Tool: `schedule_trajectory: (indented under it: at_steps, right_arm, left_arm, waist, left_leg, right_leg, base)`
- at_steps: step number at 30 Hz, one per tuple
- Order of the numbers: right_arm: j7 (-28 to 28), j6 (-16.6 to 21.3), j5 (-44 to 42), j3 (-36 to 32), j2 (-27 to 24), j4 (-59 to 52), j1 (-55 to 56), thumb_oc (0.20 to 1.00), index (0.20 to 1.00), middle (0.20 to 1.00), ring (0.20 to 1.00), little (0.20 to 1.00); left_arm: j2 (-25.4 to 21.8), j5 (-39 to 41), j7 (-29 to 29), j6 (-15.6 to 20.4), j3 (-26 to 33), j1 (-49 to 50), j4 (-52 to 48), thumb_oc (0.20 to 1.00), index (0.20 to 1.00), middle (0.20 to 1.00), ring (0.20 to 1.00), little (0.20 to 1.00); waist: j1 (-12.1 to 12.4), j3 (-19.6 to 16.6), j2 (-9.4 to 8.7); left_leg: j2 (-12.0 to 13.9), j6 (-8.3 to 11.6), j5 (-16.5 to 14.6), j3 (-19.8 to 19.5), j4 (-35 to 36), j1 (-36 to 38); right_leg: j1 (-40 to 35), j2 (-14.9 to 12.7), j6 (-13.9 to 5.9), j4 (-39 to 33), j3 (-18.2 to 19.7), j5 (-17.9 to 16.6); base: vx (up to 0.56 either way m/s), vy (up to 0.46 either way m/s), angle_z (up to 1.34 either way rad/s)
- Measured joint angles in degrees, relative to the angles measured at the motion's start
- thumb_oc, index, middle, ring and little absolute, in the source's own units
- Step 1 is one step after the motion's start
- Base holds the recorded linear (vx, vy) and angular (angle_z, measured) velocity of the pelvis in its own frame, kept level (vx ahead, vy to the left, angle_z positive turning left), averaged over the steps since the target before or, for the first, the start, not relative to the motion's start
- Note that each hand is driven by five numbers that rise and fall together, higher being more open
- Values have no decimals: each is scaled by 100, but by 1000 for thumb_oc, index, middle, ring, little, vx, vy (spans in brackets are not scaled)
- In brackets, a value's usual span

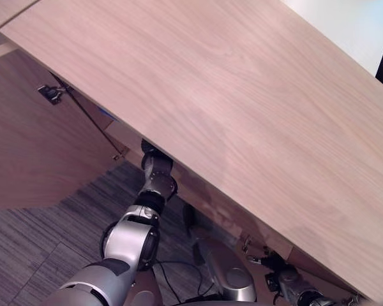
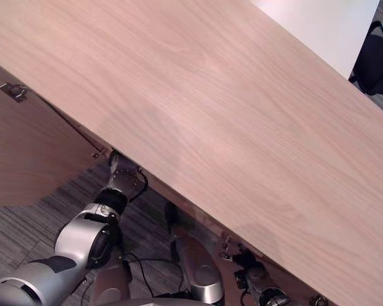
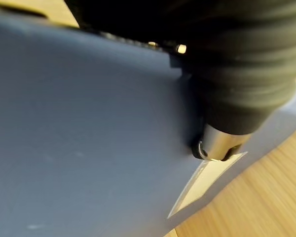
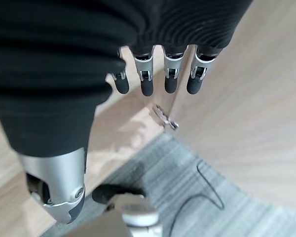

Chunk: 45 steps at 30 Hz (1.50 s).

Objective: Put the empty folder in the office cabinet

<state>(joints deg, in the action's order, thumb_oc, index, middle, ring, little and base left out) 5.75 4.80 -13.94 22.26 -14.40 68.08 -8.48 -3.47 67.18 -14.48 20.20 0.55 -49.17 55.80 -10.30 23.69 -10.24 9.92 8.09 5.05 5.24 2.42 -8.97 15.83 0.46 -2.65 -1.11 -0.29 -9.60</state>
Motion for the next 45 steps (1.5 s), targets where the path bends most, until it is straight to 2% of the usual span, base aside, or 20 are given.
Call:
schedule_trajectory:
  at_steps: [6,9,12,15,23,29,33,34,45]
  right_arm:
    - [2,119,-78,219,39,-23,-230,1000,1000,1000,1000,1000]
    - [9,192,-137,252,58,-61,-428,1000,1000,1000,1000,1000]
    - [76,231,-307,262,68,-59,-510,1000,1000,1000,1000,1000]
    - [99,242,-355,257,63,-52,-528,1000,1000,1000,1000,1000]
    - [170,291,-523,262,58,-56,-542,1000,1000,1000,1000,1000]
    - [197,343,-524,251,54,-62,-544,1000,1000,1000,1000,1000]
    - [202,346,-526,251,55,-61,-542,1000,1000,1000,1000,1000]
    - [206,347,-528,250,47,-58,-523,1000,1000,1000,1000,1000]
    - [213,386,-530,247,26,-62,-523,1000,1000,1000,1000,1000]
  left_arm:
    - [-218,14,-14,-7,22,-507,305,200,200,200,200,200]
    - [-424,60,-16,-13,15,-919,495,200,200,200,200,200]
    - [-586,211,-16,-21,2,-1198,549,200,200,200,200,200]
    - [-665,229,-15,-32,1,-1281,569,200,200,200,200,200]
    - [-983,391,15,-157,-75,-1919,944,200,200,200,200,200]
    - [-1088,385,55,-245,-114,-2259,1093,200,200,200,200,200]
    - [-1150,381,159,-270,-154,-2328,1144,200,200,200,200,200]
    - [-1163,381,161,-290,-159,-2341,1166,200,200,200,200,200]
    - [-1229,394,167,-414,-268,-2373,1185,200,200,200,200,200]
  waist:
    - [-46,16,-29]
    - [-134,133,-169]
    - [-186,180,-229]
    - [-211,254,-215]
    - [-325,263,-190]
    - [-307,244,-185]
    - [-313,236,-186]
    - [-322,122,-180]
    - [-317,-85,-132]
  left_leg:
    - [45,17,-13,80,-117,-405]
    - [71,49,-169,64,-508,-780]
    - [122,71,-263,41,-840,-1174]
    - [153,80,-415,-49,-1241,-1431]
    - [252,55,-1138,-435,-2994,-2849]
    - [258,3,-1354,-602,-3786,-3657]
    - [258,36,-1410,-724,-4030,-3898]
    - [258,66,-1438,-739,-4087,-4041]
    - [258,53,-1484,-871,-4457,-4460]
  right_leg:
    - [384,63,92,-25,53,-136]
    - [650,88,96,97,76,-144]
    - [1019,104,87,366,89,-89]
    - [1218,122,100,695,42,96]
    - [2538,140,172,2432,-80,823]
    - [3286,124,177,3176,-146,1032]
    - [3484,120,216,3410,-218,1111]
    - [3641,121,212,3487,-223,1124]
    - [4051,121,277,3907,-298,1244]
  base:
    - [-58,33,-9]
    - [-44,11,-6]
    - [-18,7,-2]
    - [32,7,6]
    - [49,-3,6]
    - [14,-5,3]
    - [30,-7,5]
    - [42,-2,2]
    - [9,5,2]
